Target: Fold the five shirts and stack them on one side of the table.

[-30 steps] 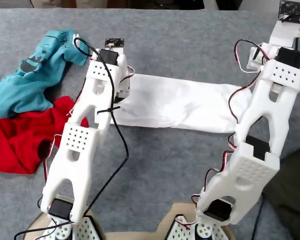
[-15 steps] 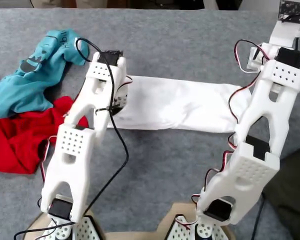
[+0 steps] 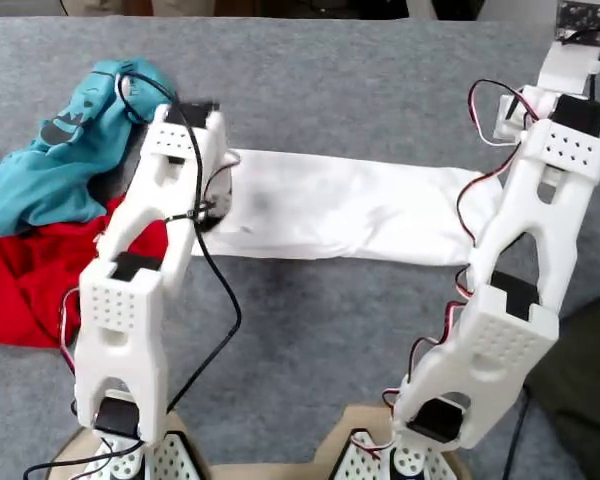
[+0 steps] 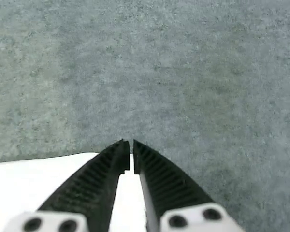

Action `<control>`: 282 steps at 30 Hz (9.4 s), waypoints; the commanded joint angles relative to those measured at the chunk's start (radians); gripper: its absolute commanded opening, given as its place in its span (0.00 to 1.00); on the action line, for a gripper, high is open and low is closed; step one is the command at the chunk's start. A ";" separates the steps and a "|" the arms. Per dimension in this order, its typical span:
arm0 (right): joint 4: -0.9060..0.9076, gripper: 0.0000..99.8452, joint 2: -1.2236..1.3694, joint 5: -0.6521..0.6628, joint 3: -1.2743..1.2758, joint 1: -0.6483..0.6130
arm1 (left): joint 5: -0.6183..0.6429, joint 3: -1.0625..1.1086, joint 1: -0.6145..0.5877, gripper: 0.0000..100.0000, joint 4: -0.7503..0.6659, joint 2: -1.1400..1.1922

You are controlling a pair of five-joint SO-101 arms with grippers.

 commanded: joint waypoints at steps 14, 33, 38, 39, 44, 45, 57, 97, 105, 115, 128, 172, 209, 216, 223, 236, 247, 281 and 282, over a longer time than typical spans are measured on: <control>-0.086 0.03 0.280 0.143 -0.113 -0.220 | 0.107 -0.071 0.087 0.02 -0.341 0.177; 0.084 0.02 0.515 0.189 -0.447 -0.268 | 0.104 -0.384 0.055 0.02 -0.029 0.157; 0.308 0.01 0.524 0.192 -0.708 -0.291 | 0.032 -0.453 0.069 0.02 0.078 0.159; 0.342 0.01 0.524 0.192 -0.734 -0.300 | -0.003 -0.453 0.087 0.02 0.100 0.160; 0.437 0.01 0.550 0.229 -0.808 -0.383 | -0.029 -0.450 0.107 0.02 0.120 0.168; 0.440 0.01 0.567 0.230 -0.809 -0.400 | -0.029 -0.431 0.110 0.02 0.120 0.168; 0.419 0.01 0.774 0.235 -0.814 -0.450 | -0.057 -0.095 0.127 0.02 -0.032 0.157; 0.411 0.01 0.791 0.308 -0.832 -0.476 | -0.104 0.623 -0.049 0.02 -0.433 -0.642; 0.413 0.01 0.791 0.310 -0.832 -0.476 | -0.097 0.523 -0.057 0.02 -0.654 -0.331; 0.413 0.01 0.791 0.311 -0.832 -0.478 | -0.071 0.267 -0.103 0.02 -0.643 -0.087; 0.414 0.01 0.791 0.333 -0.832 -0.481 | -0.077 0.040 -0.112 0.02 -0.643 0.045; 0.525 0.01 0.780 0.255 -1.092 -0.409 | -0.075 -0.060 -0.153 0.25 -0.038 -0.012; 0.361 0.01 0.504 0.103 -1.078 0.189 | 0.051 -0.549 -0.049 0.02 0.081 0.147; 0.175 0.01 0.760 -0.083 -1.092 0.274 | 0.130 -0.658 0.167 0.02 0.054 0.150; 0.143 0.01 0.788 -0.097 -1.089 0.295 | 0.347 -0.637 0.315 0.02 -0.121 0.186; 0.143 0.01 0.788 -0.097 -1.090 0.295 | 0.391 -0.687 0.512 0.05 -0.359 0.199; 0.143 0.01 0.786 -0.097 -1.092 0.295 | 0.388 -0.697 0.614 0.08 -0.559 0.321; 0.143 0.01 0.786 -0.054 -1.090 0.282 | 0.054 -0.835 0.379 0.22 -0.160 0.366; 0.144 0.01 0.786 -0.054 -1.090 0.278 | 0.057 -0.835 0.385 0.24 -0.161 0.366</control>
